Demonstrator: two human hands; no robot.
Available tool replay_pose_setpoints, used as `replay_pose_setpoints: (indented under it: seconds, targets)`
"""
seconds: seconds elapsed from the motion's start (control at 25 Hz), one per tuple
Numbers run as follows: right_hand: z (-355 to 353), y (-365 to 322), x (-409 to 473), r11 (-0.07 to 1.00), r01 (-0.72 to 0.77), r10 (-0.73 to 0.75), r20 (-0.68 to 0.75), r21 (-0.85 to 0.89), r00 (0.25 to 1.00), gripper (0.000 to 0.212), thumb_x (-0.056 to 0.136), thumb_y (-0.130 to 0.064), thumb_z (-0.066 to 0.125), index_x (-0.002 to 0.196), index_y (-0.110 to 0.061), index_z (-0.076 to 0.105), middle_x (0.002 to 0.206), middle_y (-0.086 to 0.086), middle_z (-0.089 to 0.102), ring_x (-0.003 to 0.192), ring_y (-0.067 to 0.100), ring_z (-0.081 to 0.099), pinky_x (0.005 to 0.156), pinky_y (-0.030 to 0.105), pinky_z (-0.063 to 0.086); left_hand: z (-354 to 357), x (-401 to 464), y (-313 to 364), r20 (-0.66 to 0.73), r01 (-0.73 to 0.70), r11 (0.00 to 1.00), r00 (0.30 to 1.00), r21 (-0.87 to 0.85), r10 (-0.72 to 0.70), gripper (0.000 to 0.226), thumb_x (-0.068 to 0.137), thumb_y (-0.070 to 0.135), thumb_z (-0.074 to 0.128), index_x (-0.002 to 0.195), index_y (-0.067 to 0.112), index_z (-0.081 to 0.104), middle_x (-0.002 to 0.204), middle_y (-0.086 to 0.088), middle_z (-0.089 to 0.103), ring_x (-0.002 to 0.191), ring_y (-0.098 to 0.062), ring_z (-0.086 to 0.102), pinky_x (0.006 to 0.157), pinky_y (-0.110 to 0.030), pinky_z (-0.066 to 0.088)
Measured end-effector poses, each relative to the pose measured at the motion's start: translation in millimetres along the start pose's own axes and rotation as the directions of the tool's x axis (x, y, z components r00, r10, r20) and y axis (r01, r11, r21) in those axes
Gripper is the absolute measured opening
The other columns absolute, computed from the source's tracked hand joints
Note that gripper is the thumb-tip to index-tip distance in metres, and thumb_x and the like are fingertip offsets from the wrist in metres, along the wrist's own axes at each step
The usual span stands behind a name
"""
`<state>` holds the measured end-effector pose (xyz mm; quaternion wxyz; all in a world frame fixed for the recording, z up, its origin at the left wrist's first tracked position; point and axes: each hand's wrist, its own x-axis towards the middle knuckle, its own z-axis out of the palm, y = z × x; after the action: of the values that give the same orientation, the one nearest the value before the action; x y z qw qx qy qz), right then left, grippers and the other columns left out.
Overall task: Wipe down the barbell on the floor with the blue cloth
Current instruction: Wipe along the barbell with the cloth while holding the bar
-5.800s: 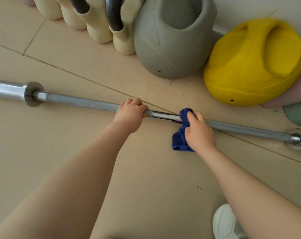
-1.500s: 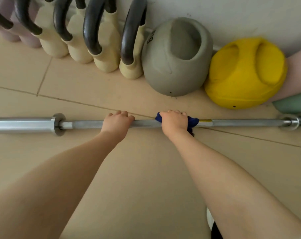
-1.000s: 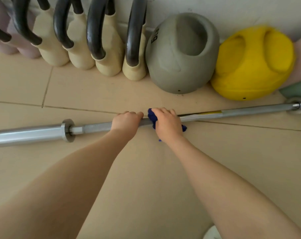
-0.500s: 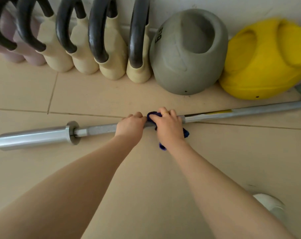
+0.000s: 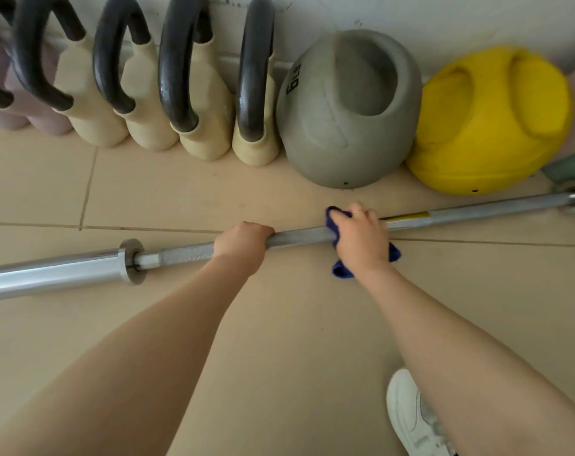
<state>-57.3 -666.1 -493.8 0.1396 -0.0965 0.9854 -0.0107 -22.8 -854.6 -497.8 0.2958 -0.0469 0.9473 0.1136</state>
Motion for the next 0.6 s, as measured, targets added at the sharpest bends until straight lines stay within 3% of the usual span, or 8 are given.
replay_pose_setpoints:
  seconds: [0.08,0.12,0.2,0.28,0.32,0.48,0.52,0.6]
  targets:
    - [-0.9,5.4,4.1,0.979,-0.201,0.201,-0.009,0.044,0.979,0.028,0.084,-0.003,0.048,0.107,-0.017,0.056,0.116,0.015,0.047,0.097,0.036,0.049,0.08,0.041,0.044,1.4,-0.8,0.1,-0.011,0.006,1.0,1.0,-0.016,-0.006,0.034,0.09,0.003,0.044,0.114,0.023,0.057,0.111,-0.008,0.063,0.101,-0.031,0.061,0.067,-0.031,0.042]
    - [-0.5,-9.0,1.0,0.976,-0.175,0.175,0.016,0.132,0.984,0.031,0.081,0.0,0.046,0.105,-0.017,0.056,0.115,0.015,0.046,0.094,0.036,0.05,0.078,0.041,0.046,0.6,-0.9,0.3,-0.014,0.009,1.0,1.0,-0.012,-0.009,0.033,0.09,0.003,0.044,0.114,0.023,0.057,0.111,-0.008,0.063,0.101,-0.031,0.061,0.067,-0.031,0.042]
    - [1.2,-47.5,-14.0,0.967,0.054,-0.07,0.055,0.248,0.996,0.038,0.076,0.004,0.047,0.106,-0.018,0.057,0.115,0.013,0.043,0.09,0.036,0.051,0.073,0.039,0.048,-4.6,-2.9,2.5,-0.002,0.024,1.0,1.0,-0.013,-0.024,0.035,0.09,0.003,0.044,0.115,0.024,0.057,0.113,-0.008,0.062,0.103,-0.031,0.06,0.069,-0.032,0.043]
    - [2.2,-59.4,-22.7,0.95,0.258,-0.273,0.064,0.178,0.96,0.04,0.078,0.0,0.051,0.113,-0.018,0.055,0.116,0.011,0.043,0.094,0.034,0.051,0.074,0.037,0.043,-7.8,-5.8,5.0,0.018,0.043,0.999,0.999,0.002,-0.044,0.038,0.09,0.002,0.044,0.119,0.024,0.055,0.115,-0.008,0.061,0.105,-0.03,0.06,0.071,-0.032,0.044]
    - [-3.1,-49.5,-18.0,0.954,0.281,-0.286,0.038,0.102,0.957,0.036,0.081,-0.002,0.05,0.114,-0.017,0.055,0.117,0.011,0.044,0.097,0.034,0.05,0.075,0.038,0.041,-6.1,-6.0,5.2,0.015,0.041,0.999,0.999,0.003,-0.041,0.038,0.089,0.001,0.044,0.118,0.023,0.055,0.114,-0.008,0.061,0.104,-0.03,0.061,0.07,-0.032,0.043]
    - [-10.8,13.4,-1.5,0.986,-0.167,0.167,-0.019,-0.025,0.986,0.026,0.087,-0.003,0.048,0.11,-0.011,0.055,0.12,0.017,0.048,0.103,0.035,0.049,0.082,0.04,0.044,0.1,-6.1,1.3,-0.025,0.039,0.998,0.999,-0.049,-0.04,0.034,0.093,0.005,0.043,0.118,0.024,0.056,0.112,-0.006,0.062,0.1,-0.03,0.061,0.067,-0.033,0.043]
    - [-6.6,7.1,-2.4,0.979,-0.2,0.2,0.013,0.035,0.98,0.026,0.086,-0.003,0.047,0.108,-0.012,0.055,0.12,0.017,0.047,0.102,0.036,0.05,0.08,0.04,0.046,-1.2,-7.1,0.8,-0.025,0.037,0.998,0.999,-0.056,-0.038,0.033,0.094,0.007,0.043,0.119,0.024,0.055,0.114,-0.006,0.062,0.101,-0.03,0.06,0.07,-0.034,0.044]
    - [0.0,-35.4,-10.1,0.972,-0.104,0.087,0.085,0.213,0.993,0.027,0.084,-0.003,0.045,0.105,-0.016,0.055,0.118,0.015,0.045,0.097,0.037,0.054,0.075,0.039,0.047,-4.5,-13.5,5.6,-0.011,0.039,0.998,0.999,-0.057,-0.039,0.033,0.095,0.011,0.043,0.124,0.024,0.054,0.118,-0.007,0.061,0.106,-0.03,0.06,0.077,-0.035,0.047]
